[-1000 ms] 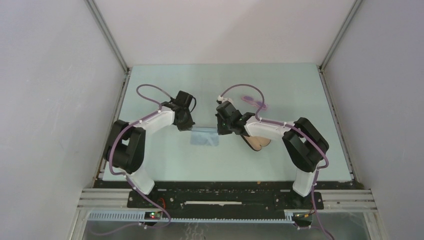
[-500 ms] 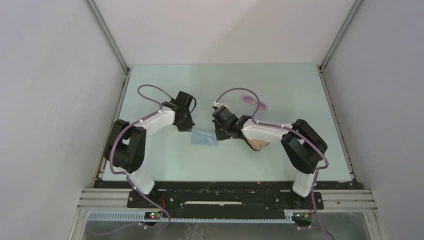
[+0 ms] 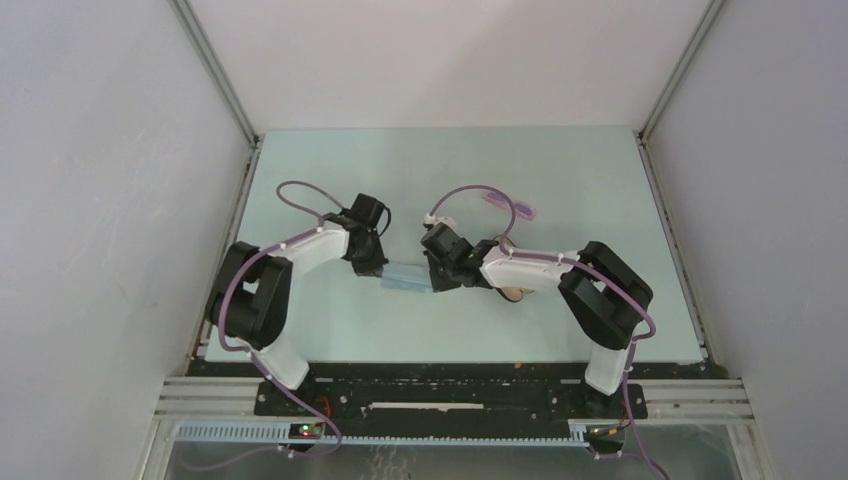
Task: Organize the sunglasses
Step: Fold the glasses cleaning cloth at the center of the board.
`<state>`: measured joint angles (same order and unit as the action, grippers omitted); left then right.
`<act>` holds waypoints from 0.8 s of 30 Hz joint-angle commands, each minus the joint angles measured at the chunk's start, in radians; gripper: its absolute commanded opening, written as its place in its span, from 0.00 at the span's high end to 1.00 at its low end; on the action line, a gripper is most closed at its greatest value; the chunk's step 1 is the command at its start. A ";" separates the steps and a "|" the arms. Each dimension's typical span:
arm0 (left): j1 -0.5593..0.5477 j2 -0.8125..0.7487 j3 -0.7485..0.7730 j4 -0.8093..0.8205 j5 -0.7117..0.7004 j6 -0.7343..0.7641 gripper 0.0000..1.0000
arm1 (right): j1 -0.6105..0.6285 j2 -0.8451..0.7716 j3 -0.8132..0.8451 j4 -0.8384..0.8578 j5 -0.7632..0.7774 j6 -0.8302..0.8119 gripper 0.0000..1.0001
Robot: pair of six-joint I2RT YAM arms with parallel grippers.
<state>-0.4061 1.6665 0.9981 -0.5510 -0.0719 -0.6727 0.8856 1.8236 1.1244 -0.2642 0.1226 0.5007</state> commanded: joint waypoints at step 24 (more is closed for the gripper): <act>-0.039 -0.035 -0.072 0.007 -0.083 -0.018 1.00 | 0.030 0.008 -0.022 -0.067 0.100 0.007 1.00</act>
<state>-0.4480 1.6104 0.9440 -0.5430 -0.0868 -0.6827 0.9169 1.8236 1.1244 -0.3023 0.1783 0.5037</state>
